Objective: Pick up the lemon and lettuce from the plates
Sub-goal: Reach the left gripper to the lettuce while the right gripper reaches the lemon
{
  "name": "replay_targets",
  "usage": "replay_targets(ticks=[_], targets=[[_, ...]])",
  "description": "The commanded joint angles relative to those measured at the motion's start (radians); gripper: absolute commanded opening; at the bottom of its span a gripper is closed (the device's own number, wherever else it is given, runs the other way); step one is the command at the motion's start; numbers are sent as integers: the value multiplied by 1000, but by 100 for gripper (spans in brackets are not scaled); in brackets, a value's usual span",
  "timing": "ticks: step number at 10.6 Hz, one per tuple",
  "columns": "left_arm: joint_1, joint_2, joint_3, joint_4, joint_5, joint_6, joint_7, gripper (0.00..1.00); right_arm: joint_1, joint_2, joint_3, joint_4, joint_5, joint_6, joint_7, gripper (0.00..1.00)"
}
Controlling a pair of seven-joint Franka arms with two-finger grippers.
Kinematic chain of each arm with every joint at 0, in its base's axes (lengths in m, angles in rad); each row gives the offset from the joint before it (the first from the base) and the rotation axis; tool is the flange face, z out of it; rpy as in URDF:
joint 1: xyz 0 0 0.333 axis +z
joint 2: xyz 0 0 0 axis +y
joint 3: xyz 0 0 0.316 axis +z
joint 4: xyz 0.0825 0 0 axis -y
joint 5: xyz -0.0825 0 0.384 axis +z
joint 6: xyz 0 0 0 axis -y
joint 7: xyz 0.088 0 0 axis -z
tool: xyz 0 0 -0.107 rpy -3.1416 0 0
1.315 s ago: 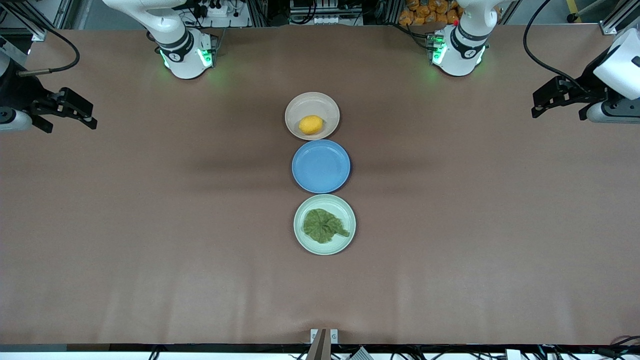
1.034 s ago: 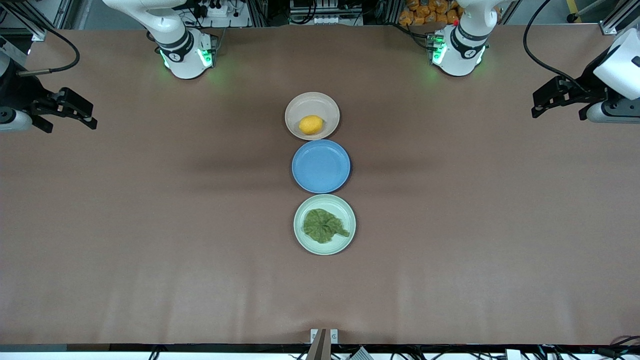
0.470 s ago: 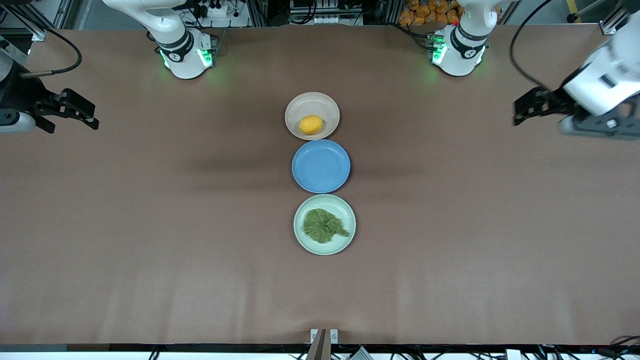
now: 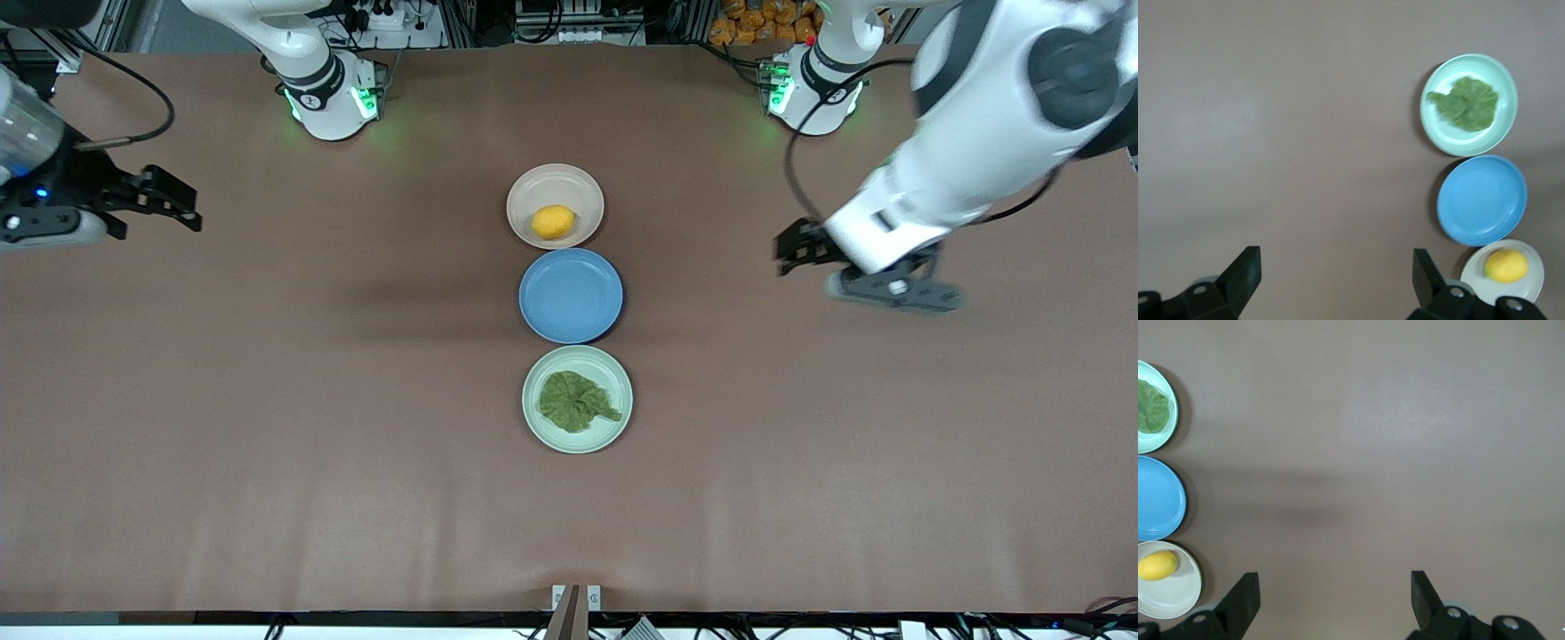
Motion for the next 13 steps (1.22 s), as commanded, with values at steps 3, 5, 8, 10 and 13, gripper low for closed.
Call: replay_targets(ticks=[3,5,8,10,13], targets=[[-141,178,5,13,99,307,-58,100,108,-55,18,-146,57,79,160,100],[-193,264,5,16,148,432,-60,100,178,-59,18,-200,57,103,191,100],[-247,373,10,16,178,643,-51,100,297,-50,18,-277,57,162,279,100],[-272,447,10,16,179,786,-38,100,373,-47,18,-358,59,233,327,100],[-293,531,16,18,276,897,-25,100,491,-12,19,-433,86,356,479,100]])
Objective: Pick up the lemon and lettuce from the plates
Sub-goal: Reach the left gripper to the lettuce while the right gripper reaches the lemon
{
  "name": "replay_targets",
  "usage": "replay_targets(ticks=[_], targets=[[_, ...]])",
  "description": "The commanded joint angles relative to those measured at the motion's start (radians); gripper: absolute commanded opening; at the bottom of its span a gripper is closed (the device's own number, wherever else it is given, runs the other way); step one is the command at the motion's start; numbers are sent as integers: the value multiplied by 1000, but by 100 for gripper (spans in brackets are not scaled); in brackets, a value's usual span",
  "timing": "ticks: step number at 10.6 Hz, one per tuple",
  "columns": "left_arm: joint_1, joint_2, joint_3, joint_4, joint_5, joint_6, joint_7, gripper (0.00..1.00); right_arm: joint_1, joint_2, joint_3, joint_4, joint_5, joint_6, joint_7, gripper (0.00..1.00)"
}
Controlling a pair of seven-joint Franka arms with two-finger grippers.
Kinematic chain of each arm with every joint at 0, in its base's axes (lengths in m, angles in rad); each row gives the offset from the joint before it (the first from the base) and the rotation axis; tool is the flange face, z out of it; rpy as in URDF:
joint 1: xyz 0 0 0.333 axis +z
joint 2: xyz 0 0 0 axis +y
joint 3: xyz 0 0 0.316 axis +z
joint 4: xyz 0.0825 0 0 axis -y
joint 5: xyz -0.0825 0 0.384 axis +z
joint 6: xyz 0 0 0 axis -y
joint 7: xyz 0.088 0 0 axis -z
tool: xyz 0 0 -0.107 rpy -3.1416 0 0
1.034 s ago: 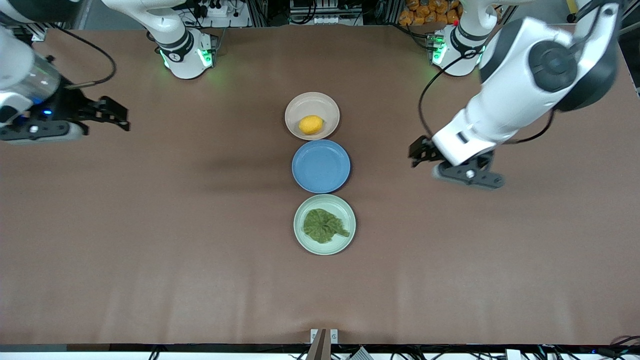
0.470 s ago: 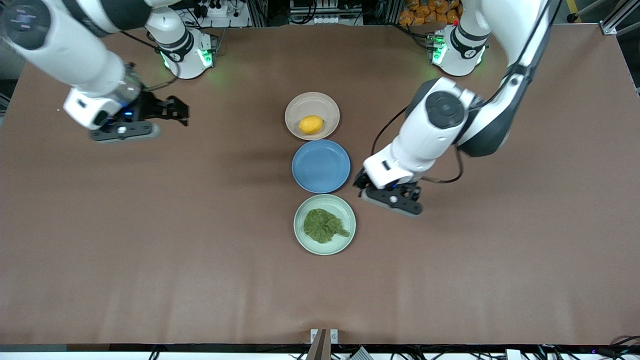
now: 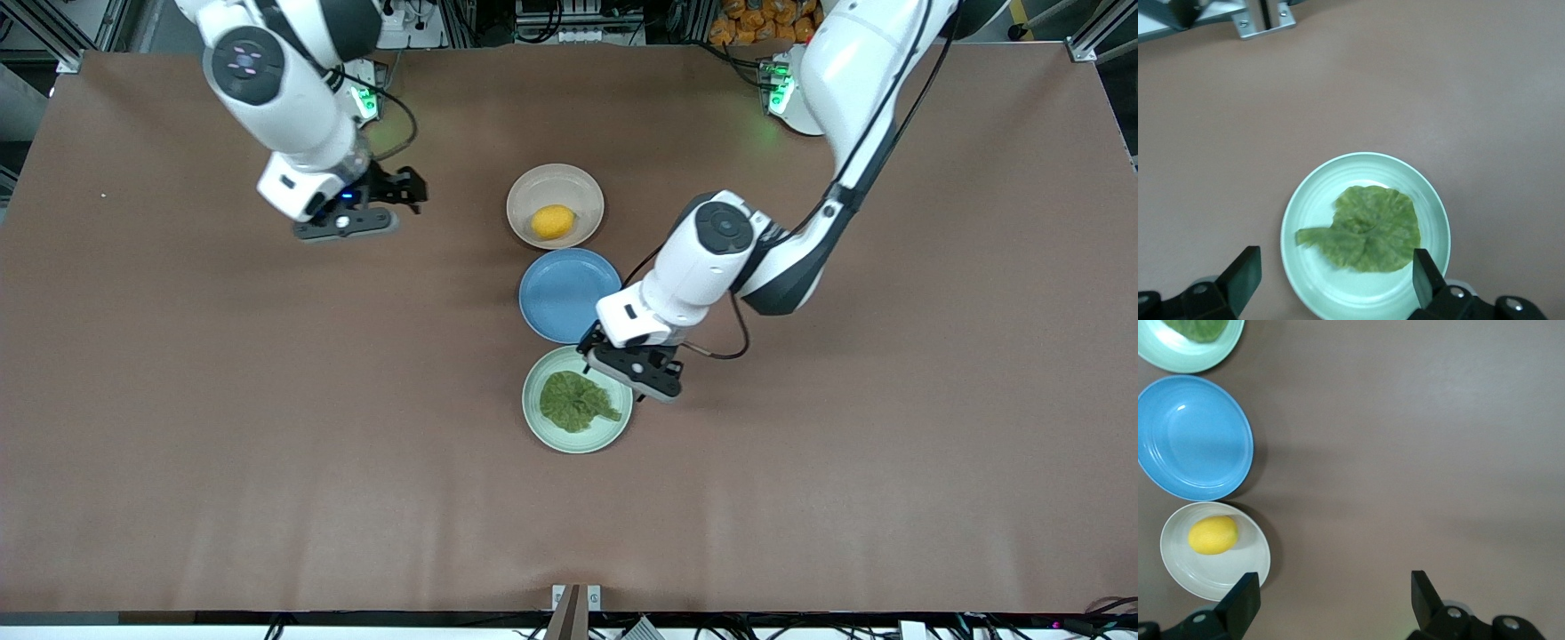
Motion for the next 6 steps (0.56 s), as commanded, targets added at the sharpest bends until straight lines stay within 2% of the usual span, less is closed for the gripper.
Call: replay_targets(ticks=[1,3,6], targets=[[-16,77,11,27,61,49,24,100,144,40,-8,-62,23,114,202,100],[-23,116,9,29,60,51,86,100,248,118,-8,-62,23,204,355,100],[-37,152,9,52,60,51,192,100,339,218,-8,-59,21,327,483,100]])
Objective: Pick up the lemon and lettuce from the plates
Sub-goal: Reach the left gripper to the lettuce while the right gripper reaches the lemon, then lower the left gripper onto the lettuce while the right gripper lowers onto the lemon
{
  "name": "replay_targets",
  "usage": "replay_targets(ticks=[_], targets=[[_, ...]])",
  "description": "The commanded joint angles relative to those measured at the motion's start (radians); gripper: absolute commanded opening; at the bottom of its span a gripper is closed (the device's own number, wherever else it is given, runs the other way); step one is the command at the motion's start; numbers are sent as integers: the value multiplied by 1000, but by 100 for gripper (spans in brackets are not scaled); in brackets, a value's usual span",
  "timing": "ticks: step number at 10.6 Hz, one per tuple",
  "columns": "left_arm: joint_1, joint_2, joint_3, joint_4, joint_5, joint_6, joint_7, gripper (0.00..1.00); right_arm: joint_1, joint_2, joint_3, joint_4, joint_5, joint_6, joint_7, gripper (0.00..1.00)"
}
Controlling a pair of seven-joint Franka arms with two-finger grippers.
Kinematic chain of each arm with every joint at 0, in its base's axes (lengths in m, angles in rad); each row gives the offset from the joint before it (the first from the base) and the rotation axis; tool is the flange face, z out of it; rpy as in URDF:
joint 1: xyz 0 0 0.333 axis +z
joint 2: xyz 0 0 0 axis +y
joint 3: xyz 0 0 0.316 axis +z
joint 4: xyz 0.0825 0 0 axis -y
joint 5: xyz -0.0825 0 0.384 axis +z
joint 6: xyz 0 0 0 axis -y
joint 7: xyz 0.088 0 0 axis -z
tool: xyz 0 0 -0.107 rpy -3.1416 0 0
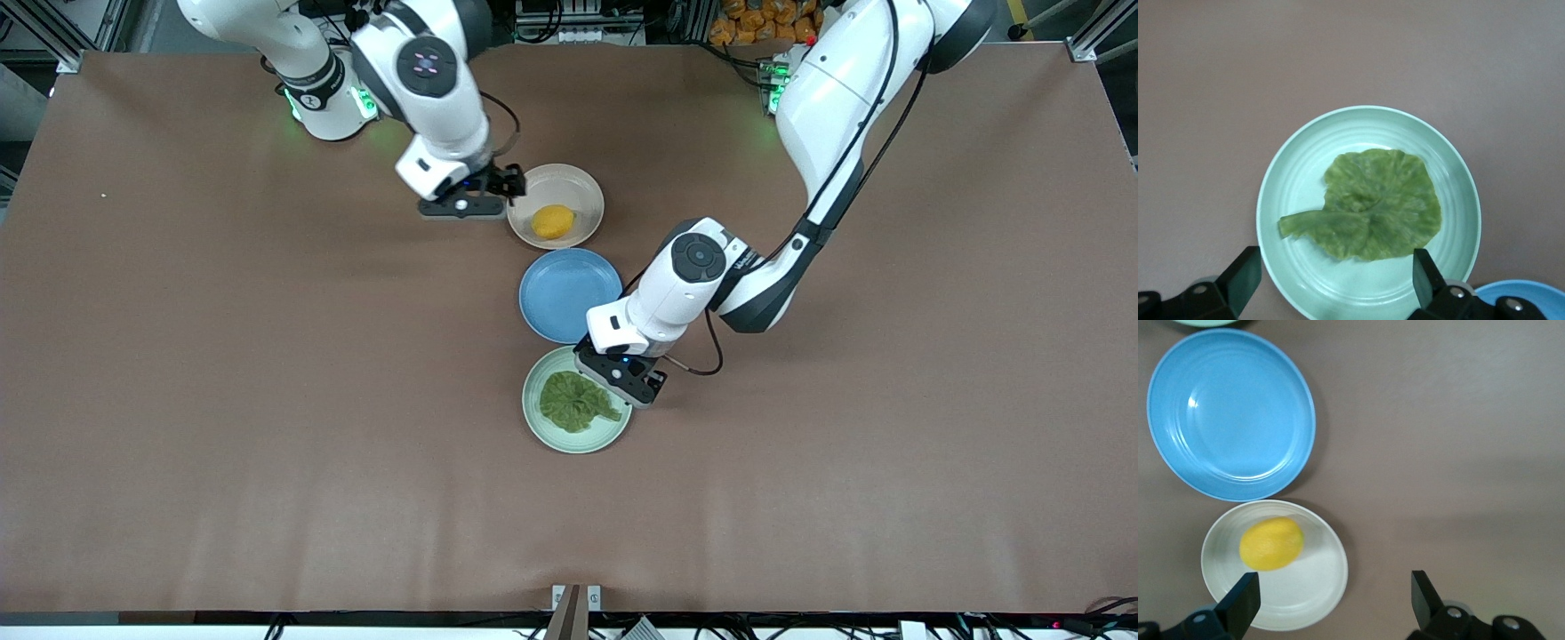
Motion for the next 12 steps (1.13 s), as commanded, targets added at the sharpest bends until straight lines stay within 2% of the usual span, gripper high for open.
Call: replay_targets(ticks=[1,7,10,12], targets=[[-34,48,5,59,25,5,70,100,76,94,-9,12,12,98,114,100],[-46,125,14,107,28,63,170,100,161,251,-11,42,4,251,237,100],[-112,174,92,162,25,80,162,100,178,295,-9,49,4,293,246,100],[-115,197,95,180,23,88,153,100,196,318,-9,49,4,316,254,100]])
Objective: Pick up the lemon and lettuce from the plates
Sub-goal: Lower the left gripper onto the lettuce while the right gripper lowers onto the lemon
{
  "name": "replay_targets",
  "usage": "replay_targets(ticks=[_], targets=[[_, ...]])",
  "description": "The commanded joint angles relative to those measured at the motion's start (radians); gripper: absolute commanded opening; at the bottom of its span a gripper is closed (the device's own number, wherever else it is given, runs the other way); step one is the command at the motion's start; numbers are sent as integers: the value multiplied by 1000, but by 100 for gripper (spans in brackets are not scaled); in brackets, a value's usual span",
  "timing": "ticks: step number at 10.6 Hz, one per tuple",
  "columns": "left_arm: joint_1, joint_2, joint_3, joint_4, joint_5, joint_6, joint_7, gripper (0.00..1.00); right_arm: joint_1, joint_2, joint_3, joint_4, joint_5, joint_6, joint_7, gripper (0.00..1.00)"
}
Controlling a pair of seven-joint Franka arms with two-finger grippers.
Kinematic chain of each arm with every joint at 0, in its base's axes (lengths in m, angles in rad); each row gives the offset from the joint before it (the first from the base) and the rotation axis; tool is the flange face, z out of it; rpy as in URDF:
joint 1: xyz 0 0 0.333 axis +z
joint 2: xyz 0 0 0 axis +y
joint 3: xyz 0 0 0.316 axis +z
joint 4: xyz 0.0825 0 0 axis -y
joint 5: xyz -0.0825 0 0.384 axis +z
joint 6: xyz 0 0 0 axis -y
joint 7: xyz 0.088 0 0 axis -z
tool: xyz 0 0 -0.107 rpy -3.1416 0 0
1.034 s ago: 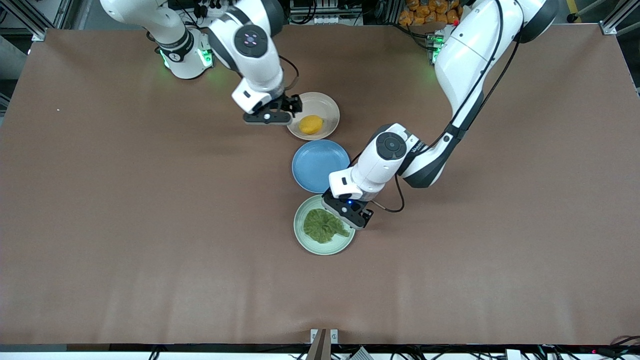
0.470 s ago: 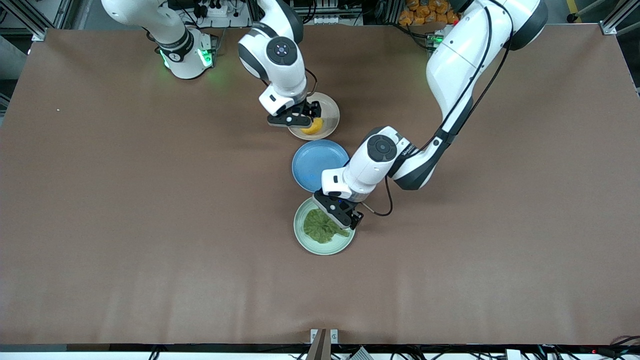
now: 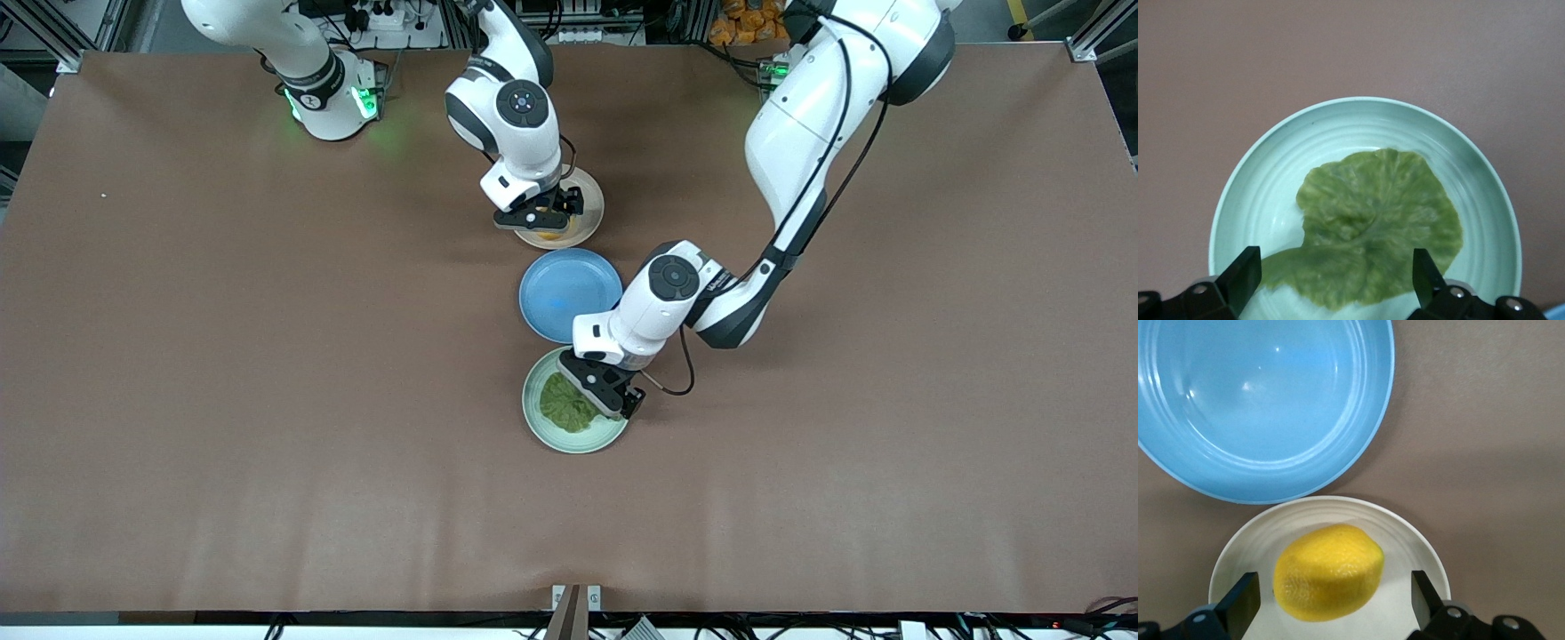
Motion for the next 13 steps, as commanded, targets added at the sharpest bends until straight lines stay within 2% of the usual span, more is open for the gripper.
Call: replay_targets(ticks=[1,5,8,9,10,11,12,13], targets=[[-25,54,20,66,20,15,-12,100,34,50,-10,24,2,37,45,100],[-31,71,20,68,20,18,-12,99,56,94,-10,34,2,73,68,100],[-31,77,22,68,20,18,-11,81,56,105,-13,34,1,73,69,100],[-31,80,22,68,20,18,-11,72,54,107,-14,33,1,74,69,77],[-31,82,23,68,20,18,-8,63,54,110,-16,34,1,74,69,35],[-30,82,31,66,21,18,2,52,54,111,-16,34,1,74,69,12],[-31,82,37,66,21,18,6,42,53,111,-17,34,1,73,68,0],[-30,80,37,65,23,18,8,33,48,108,-17,34,1,71,68,0]])
